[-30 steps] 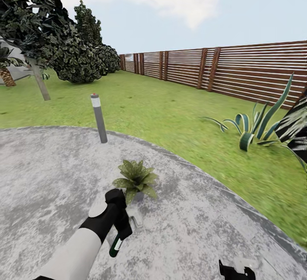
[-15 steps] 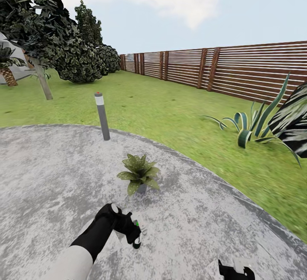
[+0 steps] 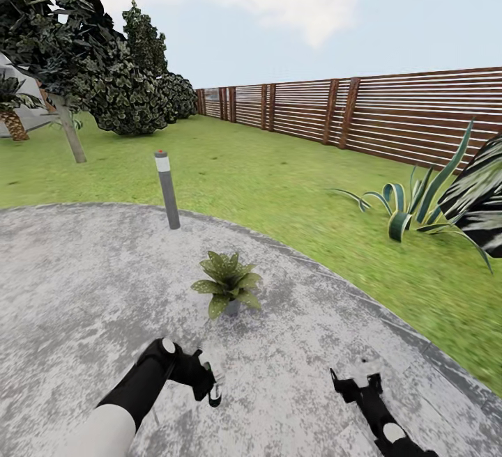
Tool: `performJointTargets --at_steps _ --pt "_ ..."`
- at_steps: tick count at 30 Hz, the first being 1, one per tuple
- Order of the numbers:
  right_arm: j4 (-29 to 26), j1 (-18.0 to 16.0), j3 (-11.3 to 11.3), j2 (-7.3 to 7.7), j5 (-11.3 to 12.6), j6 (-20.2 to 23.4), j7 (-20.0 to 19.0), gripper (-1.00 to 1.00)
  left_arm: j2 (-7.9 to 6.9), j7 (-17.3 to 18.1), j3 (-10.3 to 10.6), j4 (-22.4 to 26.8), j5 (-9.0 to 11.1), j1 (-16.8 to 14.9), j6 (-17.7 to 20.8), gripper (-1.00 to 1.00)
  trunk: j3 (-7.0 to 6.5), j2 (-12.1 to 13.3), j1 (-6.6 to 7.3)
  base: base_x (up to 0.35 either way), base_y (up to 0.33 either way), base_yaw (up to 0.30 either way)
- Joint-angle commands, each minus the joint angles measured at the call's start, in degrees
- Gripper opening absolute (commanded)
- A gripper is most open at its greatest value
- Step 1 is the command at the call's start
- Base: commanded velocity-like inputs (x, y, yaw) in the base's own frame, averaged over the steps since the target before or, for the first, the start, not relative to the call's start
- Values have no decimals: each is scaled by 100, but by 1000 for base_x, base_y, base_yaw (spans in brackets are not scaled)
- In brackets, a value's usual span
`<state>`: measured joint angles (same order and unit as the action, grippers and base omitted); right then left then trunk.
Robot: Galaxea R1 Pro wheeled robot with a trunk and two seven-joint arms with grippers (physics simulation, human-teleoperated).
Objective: Pick up the pesticide atomizer in the garden and spray insectifuge to fully cover both potted plants in the garden.
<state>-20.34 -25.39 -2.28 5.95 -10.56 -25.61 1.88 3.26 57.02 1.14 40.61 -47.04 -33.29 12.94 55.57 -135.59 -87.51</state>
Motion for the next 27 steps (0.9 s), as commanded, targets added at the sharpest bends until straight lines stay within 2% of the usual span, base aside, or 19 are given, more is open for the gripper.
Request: performJointTargets --at_steps 1,3,5,6,7,9,12,16,17,18,19,22,24,27 --pt "-145 -18 -13 -10 -467 5 -368 100 5 28 0 -29 -6 -2 -55 -100 6 -2 1 0 0 0" --pt "-241 -182 -2 -16 -870 28 -1226 100 -5 53 -5 -55 -6 -2 -256 -100 6 -2 1 0 0 0" --pt "-261 -426 0 8 -984 37 -1798 100 -38 75 10 -96 -38 -10 -329 -100 6 -2 1 0 0 0" --pt "-266 -481 0 27 -1090 38 -2282 100 -98 84 49 -109 -85 -55 -340 -100 6 -2 1 0 0 0" --pt "-269 -545 0 39 -1198 39 -2674 100 -284 93 64 -119 -85 -90 -343 -100 6 -2 1 0 0 0" --pt "-269 -611 0 45 -1243 39 -2835 100 -477 97 74 -191 -81 -106 -361 -100 6 -2 1 0 0 0" --pt "-259 -630 0 46 -1253 35 -2878 100 -534 98 78 -223 -92 -107 -523 -100 6 -2 1 0 0 0" --pt "-243 -634 -16 33 -1259 19 -2894 100 -537 115 94 -229 -113 -99 -592 -100 6 -2 1 0 0 0" --pt "-242 -634 -137 25 -1291 15 -2895 100 -543 116 181 -229 -118 -100 -596 -100 6 -2 1 0 0 0" --pt "-249 -634 -462 21 -1411 13 -2894 100 -546 116 388 -229 -123 -105 -594 -100 6 -2 1 0 0 0" --pt "-256 -634 -583 17 -1448 13 -2894 100 -546 118 495 -229 -128 -107 -592 -100 6 -2 1 0 0 0" --pt "-261 -634 -643 -15 -1463 13 -2988 100 -546 124 557 -233 -129 -103 -591 -100 6 -2 1 0 0 0" --pt "-327 -634 -655 -41 -1466 13 -3362 100 -546 125 676 -237 -161 -99 -591 -100 6 -2 1 0 0 0" --pt "-646 -634 -659 -53 -1460 20 -3876 100 -522 125 897 -238 -332 -74 -605 -100 6 -2 1 0 0 0"
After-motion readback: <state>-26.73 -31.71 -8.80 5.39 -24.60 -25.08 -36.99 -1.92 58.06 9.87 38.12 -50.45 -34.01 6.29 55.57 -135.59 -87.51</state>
